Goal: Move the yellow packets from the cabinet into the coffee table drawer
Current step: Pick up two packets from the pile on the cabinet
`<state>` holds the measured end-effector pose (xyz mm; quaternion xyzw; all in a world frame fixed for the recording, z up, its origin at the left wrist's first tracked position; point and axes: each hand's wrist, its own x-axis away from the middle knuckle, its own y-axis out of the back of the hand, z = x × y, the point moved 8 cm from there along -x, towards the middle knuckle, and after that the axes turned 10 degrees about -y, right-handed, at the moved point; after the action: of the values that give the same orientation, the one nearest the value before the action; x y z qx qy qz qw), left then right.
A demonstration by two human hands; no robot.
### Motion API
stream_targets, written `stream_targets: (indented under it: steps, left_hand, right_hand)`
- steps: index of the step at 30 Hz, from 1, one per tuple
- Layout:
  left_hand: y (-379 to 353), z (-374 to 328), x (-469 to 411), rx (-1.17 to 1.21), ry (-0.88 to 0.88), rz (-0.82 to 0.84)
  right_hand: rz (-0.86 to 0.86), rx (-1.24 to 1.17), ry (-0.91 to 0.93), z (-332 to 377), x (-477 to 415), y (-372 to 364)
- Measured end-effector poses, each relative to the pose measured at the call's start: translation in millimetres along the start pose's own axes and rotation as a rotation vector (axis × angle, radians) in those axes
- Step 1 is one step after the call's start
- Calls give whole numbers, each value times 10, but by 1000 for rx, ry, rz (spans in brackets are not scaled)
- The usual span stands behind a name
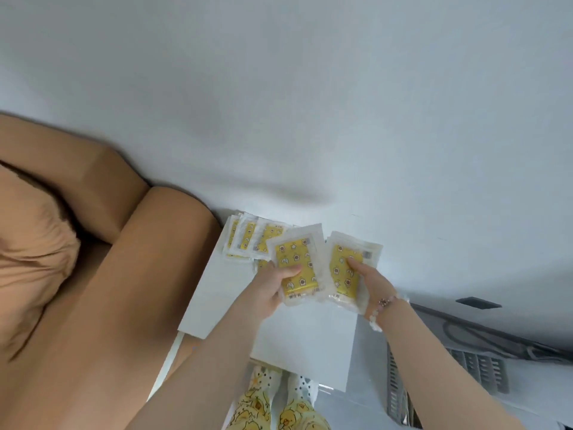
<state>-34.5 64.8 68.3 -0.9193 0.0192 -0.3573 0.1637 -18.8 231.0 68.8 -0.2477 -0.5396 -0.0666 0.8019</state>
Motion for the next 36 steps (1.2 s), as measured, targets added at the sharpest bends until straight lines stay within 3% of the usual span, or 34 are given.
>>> stream_targets:
  steps: [5, 15, 22, 25, 31, 36]
  left_hand:
    - [807, -423, 362, 45, -126, -210]
    - [2246, -526, 1905, 257, -270, -599]
    - [3012, -125, 3054, 411, -411, -799]
    - [3273, 101, 3627, 461, -473, -896]
    - [3802, 815, 4810, 543, -506, -1036]
    - [4173, 1537, 5744, 610, -514, -1191]
  right_hand:
    - [30, 272, 31, 246, 45, -697]
    - [251, 1092, -4, -792, 294, -2594]
    - [382, 1443, -61, -1971, 561, -3431]
    - [444, 1662, 12, -2596, 813, -3792]
    - [627, 1935, 70, -4200, 1156, -4207]
    - [671, 2077, 64, -5484, 1424, -4317]
